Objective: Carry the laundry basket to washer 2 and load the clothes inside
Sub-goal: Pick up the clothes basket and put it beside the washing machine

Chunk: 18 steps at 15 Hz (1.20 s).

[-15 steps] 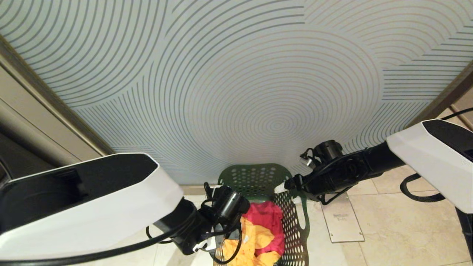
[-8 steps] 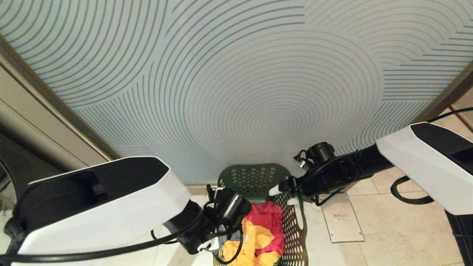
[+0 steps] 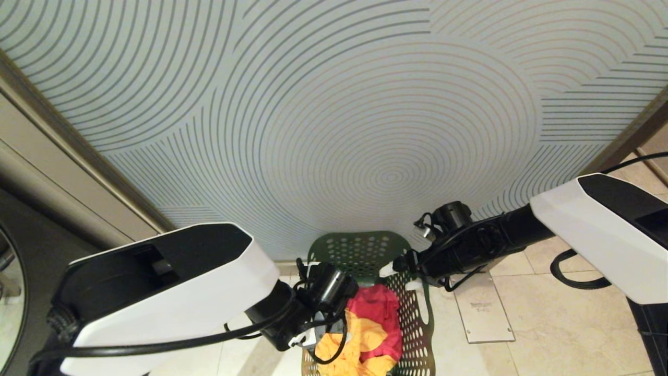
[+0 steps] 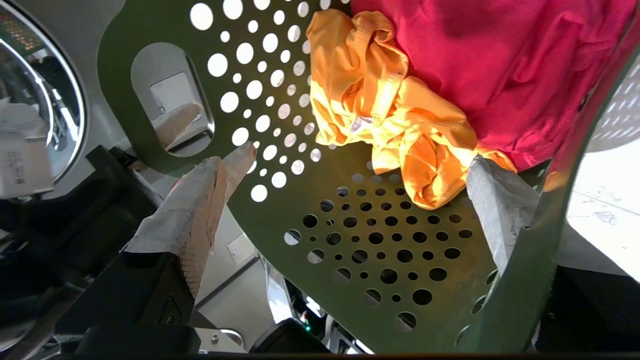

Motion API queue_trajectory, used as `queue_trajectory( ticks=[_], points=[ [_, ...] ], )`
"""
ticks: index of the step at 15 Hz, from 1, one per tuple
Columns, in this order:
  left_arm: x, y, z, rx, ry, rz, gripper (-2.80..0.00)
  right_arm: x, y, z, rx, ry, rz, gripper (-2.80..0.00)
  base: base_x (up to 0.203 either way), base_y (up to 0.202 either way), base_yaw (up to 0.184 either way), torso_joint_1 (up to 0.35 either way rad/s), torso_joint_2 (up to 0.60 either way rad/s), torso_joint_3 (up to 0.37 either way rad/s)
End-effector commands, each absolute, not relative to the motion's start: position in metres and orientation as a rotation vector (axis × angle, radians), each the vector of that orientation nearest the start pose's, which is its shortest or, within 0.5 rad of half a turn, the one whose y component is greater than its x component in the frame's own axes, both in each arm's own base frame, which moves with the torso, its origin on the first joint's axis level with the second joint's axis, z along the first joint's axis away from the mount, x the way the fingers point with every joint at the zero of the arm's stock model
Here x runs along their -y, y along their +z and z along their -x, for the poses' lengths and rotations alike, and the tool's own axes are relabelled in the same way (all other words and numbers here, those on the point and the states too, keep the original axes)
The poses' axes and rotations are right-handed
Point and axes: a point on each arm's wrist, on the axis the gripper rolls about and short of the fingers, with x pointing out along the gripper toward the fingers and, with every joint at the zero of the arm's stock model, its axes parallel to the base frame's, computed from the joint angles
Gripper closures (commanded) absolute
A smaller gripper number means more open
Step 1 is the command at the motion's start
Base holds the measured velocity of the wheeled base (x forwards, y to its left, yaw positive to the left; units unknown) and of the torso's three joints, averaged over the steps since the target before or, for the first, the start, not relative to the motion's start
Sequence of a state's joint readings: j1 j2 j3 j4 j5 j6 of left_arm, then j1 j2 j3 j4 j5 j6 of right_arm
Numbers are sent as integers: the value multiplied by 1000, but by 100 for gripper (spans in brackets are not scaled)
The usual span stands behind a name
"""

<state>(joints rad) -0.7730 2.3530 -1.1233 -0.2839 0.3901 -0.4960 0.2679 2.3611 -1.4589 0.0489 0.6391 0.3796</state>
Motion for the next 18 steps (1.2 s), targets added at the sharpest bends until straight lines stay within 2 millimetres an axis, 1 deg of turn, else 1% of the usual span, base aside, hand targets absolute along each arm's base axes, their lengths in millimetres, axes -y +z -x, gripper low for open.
queue_trajectory(
  ticks=[1, 3, 4, 6, 10, 13, 18],
  points=[
    [275, 4, -293, -840, -188, -17, -280, -129, 41, -418, -1118, 640, -506, -280, 0, 0, 0, 0, 0, 0],
    [273, 16, -294, -870, -268, 29, -280, -129, 40, -418, -1120, 639, -507, -280, 0, 0, 0, 0, 0, 0],
    [273, 17, -295, -880, -274, 42, -280, -129, 40, -418, -1121, 639, -507, -280, 0, 0, 0, 0, 0, 0],
    [273, 18, -297, -893, -263, 85, -280, -129, 41, -418, -1120, 638, -506, -280, 0, 0, 0, 0, 0, 0],
    [277, 21, -298, -989, -280, 156, -280, -129, 40, -418, -1119, 627, -500, -280, 0, 0, 0, 0, 0, 0],
    [278, 19, -299, -1021, -268, 159, -280, -130, 40, -418, -1121, 629, -501, -280, 0, 0, 0, 0, 0, 0],
    [280, 20, -299, -1032, -263, 154, -280, -139, 40, -416, -1129, 627, -498, -280, 0, 0, 0, 0, 0, 0]
  ],
)
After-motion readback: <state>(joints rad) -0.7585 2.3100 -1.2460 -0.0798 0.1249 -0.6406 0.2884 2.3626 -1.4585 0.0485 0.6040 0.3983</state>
